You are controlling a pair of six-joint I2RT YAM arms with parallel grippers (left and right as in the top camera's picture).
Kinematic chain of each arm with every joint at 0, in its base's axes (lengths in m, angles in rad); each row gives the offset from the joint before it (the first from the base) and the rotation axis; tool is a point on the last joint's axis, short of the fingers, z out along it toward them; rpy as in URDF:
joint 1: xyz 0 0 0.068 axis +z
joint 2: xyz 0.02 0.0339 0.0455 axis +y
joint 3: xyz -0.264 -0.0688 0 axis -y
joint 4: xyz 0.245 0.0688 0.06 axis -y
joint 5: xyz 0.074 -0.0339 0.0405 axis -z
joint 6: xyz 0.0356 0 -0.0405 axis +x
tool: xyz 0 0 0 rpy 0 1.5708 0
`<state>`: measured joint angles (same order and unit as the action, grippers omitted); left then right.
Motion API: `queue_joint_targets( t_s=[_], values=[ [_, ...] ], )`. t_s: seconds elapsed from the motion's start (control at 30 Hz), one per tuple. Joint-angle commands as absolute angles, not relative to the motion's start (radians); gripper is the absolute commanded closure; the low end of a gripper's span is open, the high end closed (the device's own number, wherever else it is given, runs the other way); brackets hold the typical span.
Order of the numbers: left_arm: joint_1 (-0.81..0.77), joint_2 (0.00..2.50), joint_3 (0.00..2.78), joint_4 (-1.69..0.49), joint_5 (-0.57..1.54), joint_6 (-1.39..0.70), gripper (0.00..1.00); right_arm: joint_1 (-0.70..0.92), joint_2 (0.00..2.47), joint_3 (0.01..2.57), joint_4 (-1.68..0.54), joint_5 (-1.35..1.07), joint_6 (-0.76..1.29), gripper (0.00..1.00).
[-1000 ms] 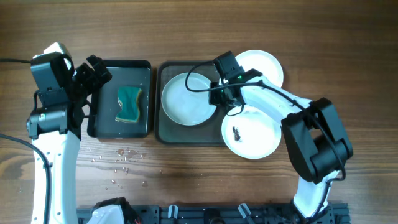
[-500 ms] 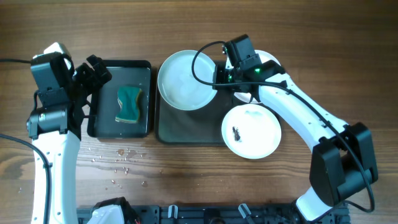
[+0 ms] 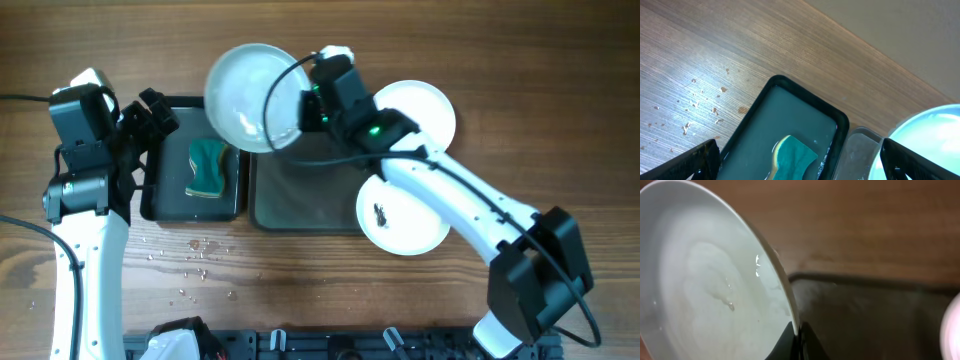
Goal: Clean dirty plates on tray and stack at the side
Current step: 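Lift the scrubbed white plate off the dark tray with the right gripper, then carry the clean plate right and set it on the table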
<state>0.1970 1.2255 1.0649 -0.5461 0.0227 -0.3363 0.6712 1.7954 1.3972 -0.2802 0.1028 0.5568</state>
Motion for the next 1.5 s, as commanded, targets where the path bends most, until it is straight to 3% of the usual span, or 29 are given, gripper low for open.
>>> queue_joint_targets(
  t_s=[0.0,0.27,0.47,1.03,1.3,1.47],
  values=[
    [0.201,1.224,1.072,-0.546,0.013,-0.348,0.00,0.734,1.859,1.422,-0.194,0.244,0.568,0.95],
    [0.201,1.224,1.072,-0.546,0.013,-0.348,0.00,0.839,1.999,1.422,0.032,0.373,0.468,0.95],
    [0.201,1.224,1.072,-0.546,0.013,-0.348,0.00,0.899,2.018,1.422,0.184,0.480,0.239,0.95],
    [0.201,1.224,1.072,-0.546,0.013,-0.348,0.00,0.913,2.019,1.422,0.662,0.479,-0.521,0.96],
    [0.201,1.224,1.072,-0.546,0.013,-0.348,0.00,0.913,2.019,1.422,0.849,0.468,-0.770,0.95],
    [0.201,1.224,1.072,-0.546,0.013,-0.348,0.00,0.913,2.019,1.422,0.884,0.468,-0.812,0.96]
  ],
)
